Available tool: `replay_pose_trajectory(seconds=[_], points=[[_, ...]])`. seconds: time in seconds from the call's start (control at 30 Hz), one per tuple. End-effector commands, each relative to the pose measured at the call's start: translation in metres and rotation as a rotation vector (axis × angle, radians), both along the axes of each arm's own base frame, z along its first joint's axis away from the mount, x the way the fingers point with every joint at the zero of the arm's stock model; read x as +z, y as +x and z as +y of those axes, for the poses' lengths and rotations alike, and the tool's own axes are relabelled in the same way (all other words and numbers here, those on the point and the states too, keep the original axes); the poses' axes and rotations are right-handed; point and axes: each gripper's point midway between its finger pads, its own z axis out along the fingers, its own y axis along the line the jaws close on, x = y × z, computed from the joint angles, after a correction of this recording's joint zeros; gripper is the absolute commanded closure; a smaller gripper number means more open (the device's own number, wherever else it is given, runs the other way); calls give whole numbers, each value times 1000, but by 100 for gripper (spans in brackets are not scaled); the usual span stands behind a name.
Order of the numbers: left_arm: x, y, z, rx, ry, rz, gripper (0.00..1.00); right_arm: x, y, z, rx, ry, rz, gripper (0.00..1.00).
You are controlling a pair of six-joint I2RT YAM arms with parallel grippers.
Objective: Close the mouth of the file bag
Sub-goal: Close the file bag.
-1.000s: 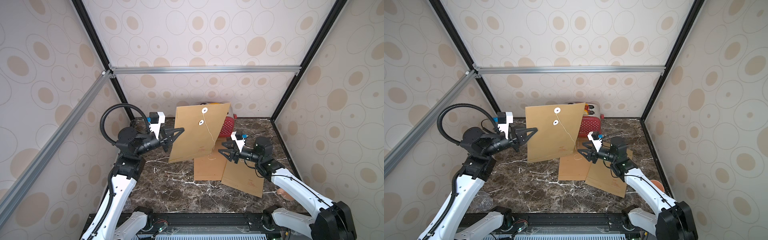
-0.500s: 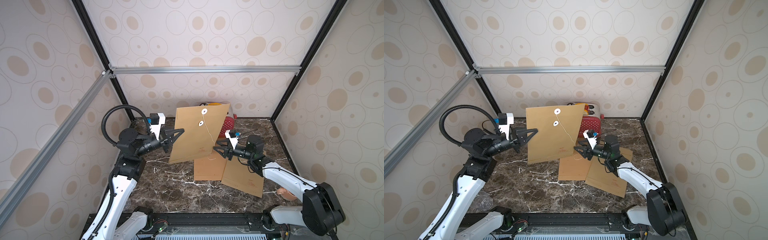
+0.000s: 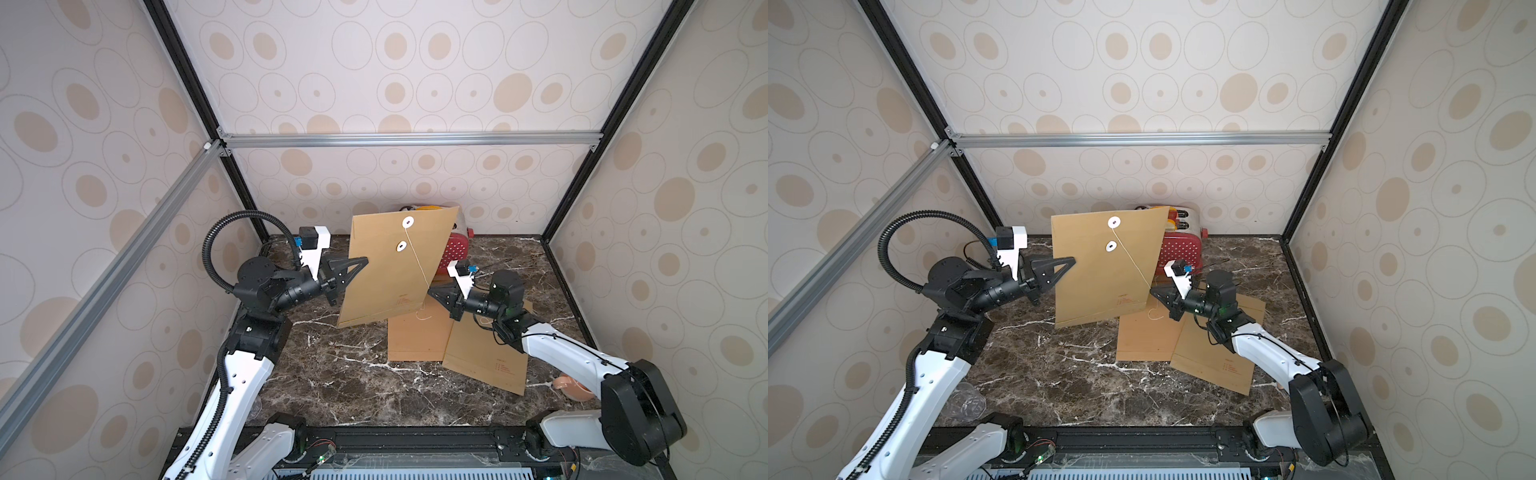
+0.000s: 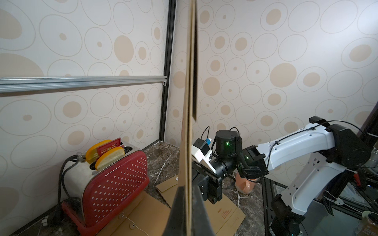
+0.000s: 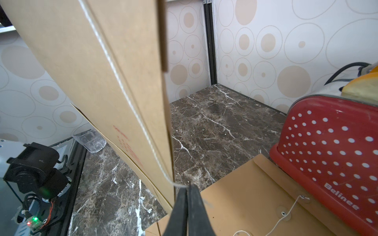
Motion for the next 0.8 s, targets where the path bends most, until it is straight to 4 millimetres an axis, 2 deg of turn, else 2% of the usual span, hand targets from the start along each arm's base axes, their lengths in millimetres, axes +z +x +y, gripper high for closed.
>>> replay_pose_trajectory(seconds=[0.0, 0.4, 0.6, 0.77], points=[[12, -7, 1, 4, -6, -59, 100, 8, -4, 1, 12, 9, -22, 100], [11, 1, 3, 38, -21, -33, 100, 10, -26, -21, -44, -39, -48, 100], [15, 12, 2, 27, -100, 24, 100, 19, -36, -17, -19, -4, 3, 100], [18, 23, -1, -12, -179, 86, 100, 24, -54, -5, 7, -7, -14, 100]])
